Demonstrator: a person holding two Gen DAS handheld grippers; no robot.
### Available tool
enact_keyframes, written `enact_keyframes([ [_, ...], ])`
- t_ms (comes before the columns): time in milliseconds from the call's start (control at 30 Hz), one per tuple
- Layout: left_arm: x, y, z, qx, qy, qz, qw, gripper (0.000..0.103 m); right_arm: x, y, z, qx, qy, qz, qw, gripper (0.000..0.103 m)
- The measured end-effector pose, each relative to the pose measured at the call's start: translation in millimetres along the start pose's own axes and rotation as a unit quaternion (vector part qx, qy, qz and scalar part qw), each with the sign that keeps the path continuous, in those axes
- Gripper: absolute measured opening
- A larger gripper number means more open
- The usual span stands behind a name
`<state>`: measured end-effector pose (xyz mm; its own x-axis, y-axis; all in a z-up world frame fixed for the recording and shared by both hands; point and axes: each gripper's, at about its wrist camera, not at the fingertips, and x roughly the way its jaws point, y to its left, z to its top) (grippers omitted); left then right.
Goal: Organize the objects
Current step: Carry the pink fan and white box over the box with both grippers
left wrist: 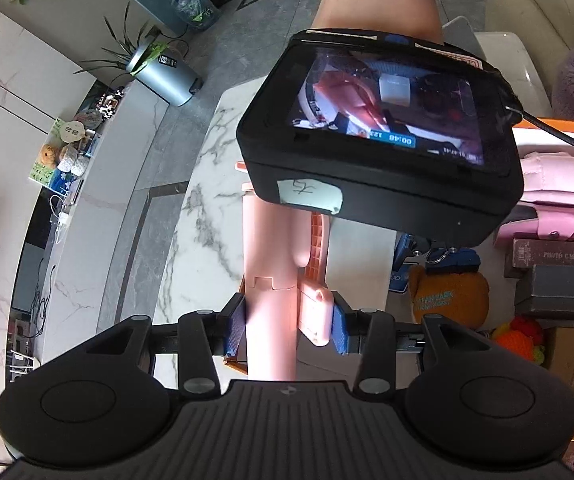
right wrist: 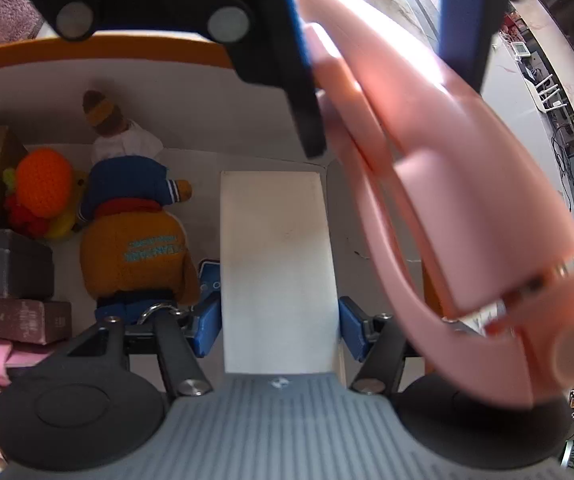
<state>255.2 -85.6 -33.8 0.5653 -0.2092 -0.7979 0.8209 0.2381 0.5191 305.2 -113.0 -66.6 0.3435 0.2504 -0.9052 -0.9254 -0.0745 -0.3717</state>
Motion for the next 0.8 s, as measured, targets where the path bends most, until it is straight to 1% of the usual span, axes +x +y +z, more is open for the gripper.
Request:
enact_keyframes([
  [100, 4.6, 1.7, -3.1, -0.006, 0.003, -0.003, 1.0, 0.05, 9.8, -0.8, 0.3, -0.005, -0.001, -0.01, 1.0, 0.063],
  [200, 6.3, 1.1, -6.0, -0.002, 0.006, -0.001, 1.0, 0.05, 16.7, -3.1, 2.8, 0.0, -0.001, -0.007, 1.0, 0.063],
  [333, 6.8, 1.4, -8.1, -0.007, 0.007, -0.005, 0.9999, 0.05, 22.9, -1.8, 4.9, -0.005, 0.006, -0.015, 1.0, 0.063],
  [433, 6.8, 0.4, -9.1, -0.008, 0.006, -0.004, 0.9999, 0.05, 19.8, 2.7, 5.4, -0.013, 0.004, -0.023, 1.0, 0.064],
  [600, 5.6, -2.1, -7.4, -0.006, 0.003, -0.004, 1.0, 0.05, 6.4, 1.8, 3.0, -0.002, 0.003, -0.021, 1.0, 0.064],
  [700, 5.1, -4.4, -5.2, 0.001, 0.0, -0.003, 1.0, 0.05, -6.6, 0.4, -2.7, 0.008, 0.003, -0.017, 1.0, 0.061],
  [767, 6.2, -6.9, -2.1, 0.01, -0.001, -0.004, 0.9999, 0.05, -16.7, -0.9, -7.6, 0.016, 0.002, -0.018, 1.0, 0.052],
  [800, 6.4, -7.9, -0.9, 0.014, -0.002, -0.007, 0.9999, 0.05, -22.8, -1.9, -10.3, 0.023, 0.002, -0.017, 1.0, 0.051],
])
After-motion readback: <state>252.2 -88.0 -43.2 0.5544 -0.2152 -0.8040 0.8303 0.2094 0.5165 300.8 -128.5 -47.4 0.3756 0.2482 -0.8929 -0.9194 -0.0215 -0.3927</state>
